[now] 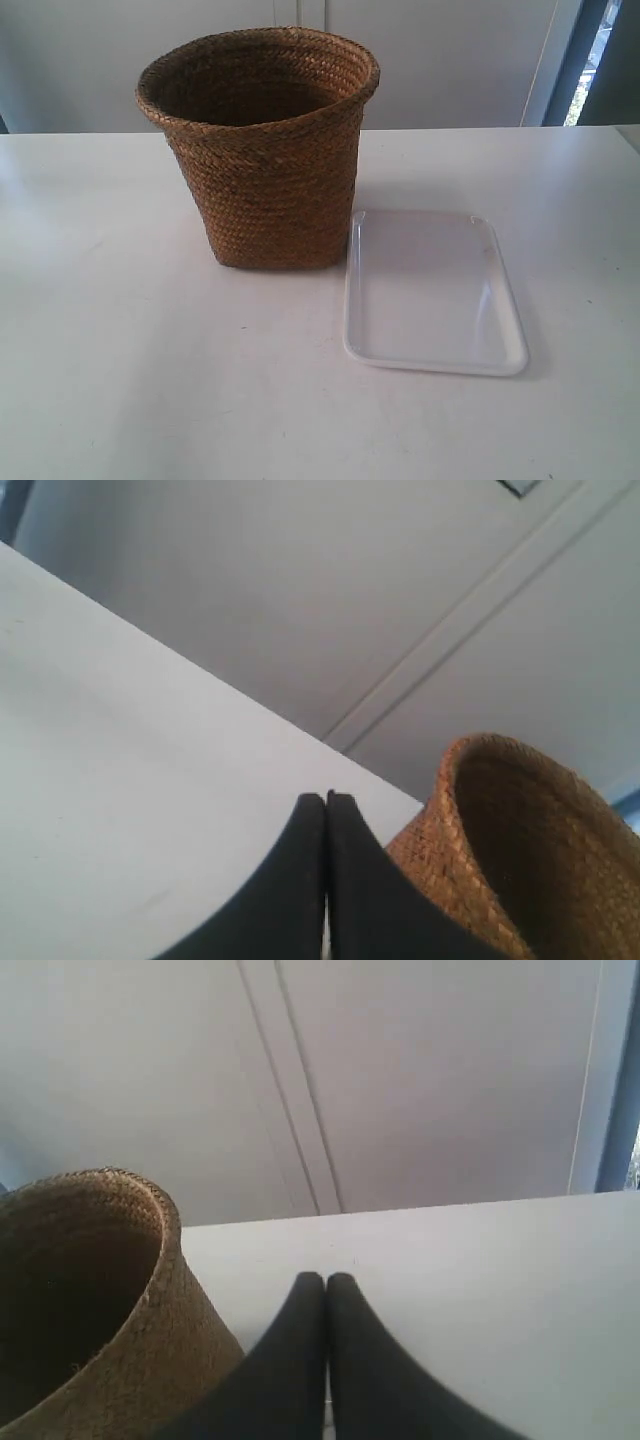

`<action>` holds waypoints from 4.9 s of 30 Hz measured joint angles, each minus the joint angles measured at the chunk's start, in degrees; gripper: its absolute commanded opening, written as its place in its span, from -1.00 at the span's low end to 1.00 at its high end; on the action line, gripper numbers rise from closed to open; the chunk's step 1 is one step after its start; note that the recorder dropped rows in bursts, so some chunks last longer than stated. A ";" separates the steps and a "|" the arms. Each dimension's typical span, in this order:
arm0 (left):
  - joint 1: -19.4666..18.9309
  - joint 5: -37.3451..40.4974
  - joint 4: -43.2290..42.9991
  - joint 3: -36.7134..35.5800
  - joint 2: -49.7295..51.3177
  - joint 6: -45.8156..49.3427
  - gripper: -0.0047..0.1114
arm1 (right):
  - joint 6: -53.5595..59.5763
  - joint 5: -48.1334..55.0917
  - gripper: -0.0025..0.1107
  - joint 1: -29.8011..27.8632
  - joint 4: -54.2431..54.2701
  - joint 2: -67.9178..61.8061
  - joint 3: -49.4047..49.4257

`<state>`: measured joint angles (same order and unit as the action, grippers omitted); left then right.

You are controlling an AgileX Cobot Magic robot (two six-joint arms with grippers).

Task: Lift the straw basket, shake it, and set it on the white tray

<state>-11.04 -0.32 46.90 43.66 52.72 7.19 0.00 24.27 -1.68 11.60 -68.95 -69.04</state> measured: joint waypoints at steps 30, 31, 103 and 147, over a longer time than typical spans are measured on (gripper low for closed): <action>0.00 29.23 -9.95 32.81 25.06 5.10 -0.92 | 1.10 15.34 -0.96 0.00 0.51 -20.56 -25.72; 0.00 29.23 -9.95 32.81 25.06 5.24 -0.92 | 1.10 14.91 -0.96 0.00 0.51 -20.56 -25.72; 10.93 35.78 -7.43 56.73 57.04 15.58 0.20 | 4.07 28.22 0.49 11.76 5.54 -49.83 -44.37; 19.90 34.15 -26.34 53.07 42.96 -0.90 -0.92 | -4.01 18.55 -0.96 18.08 -4.90 -33.93 -29.90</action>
<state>8.86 33.83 20.56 96.73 95.68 6.29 -4.01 42.82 16.41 6.70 -102.88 -98.94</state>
